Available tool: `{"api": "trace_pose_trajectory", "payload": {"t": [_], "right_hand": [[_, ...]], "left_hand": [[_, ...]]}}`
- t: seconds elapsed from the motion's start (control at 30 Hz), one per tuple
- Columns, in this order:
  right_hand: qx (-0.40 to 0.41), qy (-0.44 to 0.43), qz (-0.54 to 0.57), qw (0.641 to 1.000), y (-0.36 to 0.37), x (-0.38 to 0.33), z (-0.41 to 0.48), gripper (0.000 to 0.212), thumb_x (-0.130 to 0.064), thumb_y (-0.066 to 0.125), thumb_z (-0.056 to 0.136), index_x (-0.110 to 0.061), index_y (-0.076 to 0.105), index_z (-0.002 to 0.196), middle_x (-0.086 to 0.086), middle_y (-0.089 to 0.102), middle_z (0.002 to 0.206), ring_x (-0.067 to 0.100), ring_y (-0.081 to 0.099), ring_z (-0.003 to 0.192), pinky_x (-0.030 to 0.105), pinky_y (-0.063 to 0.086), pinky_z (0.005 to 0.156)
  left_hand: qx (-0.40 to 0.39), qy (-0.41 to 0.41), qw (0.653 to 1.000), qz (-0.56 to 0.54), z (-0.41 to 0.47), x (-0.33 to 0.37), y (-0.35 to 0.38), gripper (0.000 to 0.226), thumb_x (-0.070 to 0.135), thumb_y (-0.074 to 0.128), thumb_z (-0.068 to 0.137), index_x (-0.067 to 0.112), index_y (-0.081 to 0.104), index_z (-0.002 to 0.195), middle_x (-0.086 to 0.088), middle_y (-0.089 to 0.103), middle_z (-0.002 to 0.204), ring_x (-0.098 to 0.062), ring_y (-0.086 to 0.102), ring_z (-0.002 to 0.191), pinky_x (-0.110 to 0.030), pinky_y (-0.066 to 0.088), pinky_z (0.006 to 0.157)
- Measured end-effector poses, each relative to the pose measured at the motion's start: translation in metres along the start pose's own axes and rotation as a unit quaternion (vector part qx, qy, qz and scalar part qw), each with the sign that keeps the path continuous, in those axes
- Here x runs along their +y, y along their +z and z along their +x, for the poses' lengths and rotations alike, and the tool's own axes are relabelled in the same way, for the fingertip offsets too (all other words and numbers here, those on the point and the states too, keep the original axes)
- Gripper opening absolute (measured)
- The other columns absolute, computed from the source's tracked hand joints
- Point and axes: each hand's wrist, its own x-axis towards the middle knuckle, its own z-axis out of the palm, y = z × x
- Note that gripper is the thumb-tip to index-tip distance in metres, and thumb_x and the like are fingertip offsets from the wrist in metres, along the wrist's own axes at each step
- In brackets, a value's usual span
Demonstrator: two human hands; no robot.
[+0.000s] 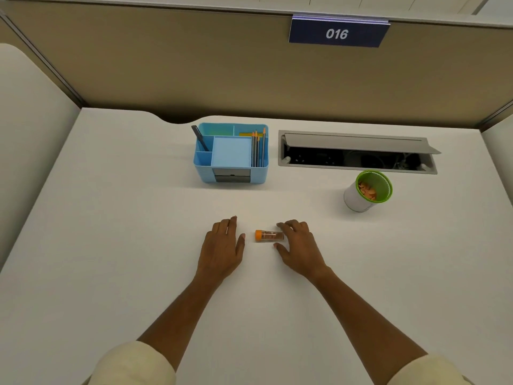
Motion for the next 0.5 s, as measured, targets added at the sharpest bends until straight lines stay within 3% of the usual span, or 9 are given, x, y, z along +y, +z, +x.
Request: {"api": "trace_pose_trajectory", "payload": {"t": [0.13, 0.3, 0.43, 0.5], "right_hand": [[0.010, 0.006, 0.015, 1.000, 0.005, -0.007, 0.004, 0.024, -0.022, 0.066, 0.093, -0.014, 0.071, 0.115, 0.008, 0.063, 0.114, 0.028, 0.055, 0.109, 0.038, 0.054, 0.084], [0.066, -0.003, 0.070, 0.995, -0.005, -0.009, -0.010, 0.026, -0.023, 0.068, 0.094, -0.015, 0.072, 0.118, 0.008, 0.065, 0.111, 0.027, 0.055, 0.109, 0.034, 0.053, 0.079], [0.137, -0.022, 0.105, 0.985, -0.035, -0.018, -0.022, 0.031, -0.024, 0.074, 0.090, -0.015, 0.073, 0.120, 0.006, 0.066, 0.108, 0.024, 0.055, 0.102, 0.026, 0.044, 0.076], [0.167, -0.041, 0.121, 0.978, -0.053, -0.022, -0.029, 0.031, -0.024, 0.075, 0.090, -0.017, 0.073, 0.119, 0.003, 0.065, 0.105, 0.022, 0.055, 0.099, 0.030, 0.049, 0.073]], "left_hand": [[0.010, -0.019, 0.993, -0.117, 0.000, 0.013, -0.006, 0.044, 0.029, 0.056, 0.101, 0.005, 0.056, 0.138, -0.016, 0.067, 0.123, -0.030, 0.063, 0.112, -0.037, 0.055, 0.090], [0.034, -0.131, 0.938, -0.320, 0.004, 0.026, -0.027, 0.035, 0.027, 0.067, 0.097, 0.011, 0.066, 0.128, -0.004, 0.071, 0.107, -0.021, 0.070, 0.092, -0.019, 0.053, 0.076], [-0.001, -0.141, 0.911, -0.388, 0.007, 0.043, -0.052, 0.041, 0.041, 0.067, 0.095, 0.017, 0.069, 0.128, -0.006, 0.073, 0.113, -0.023, 0.071, 0.097, -0.039, 0.064, 0.084], [-0.010, -0.121, 0.902, -0.415, 0.008, 0.056, -0.067, 0.038, 0.046, 0.069, 0.092, 0.021, 0.075, 0.120, -0.003, 0.077, 0.107, -0.023, 0.073, 0.094, -0.035, 0.065, 0.080]]}}
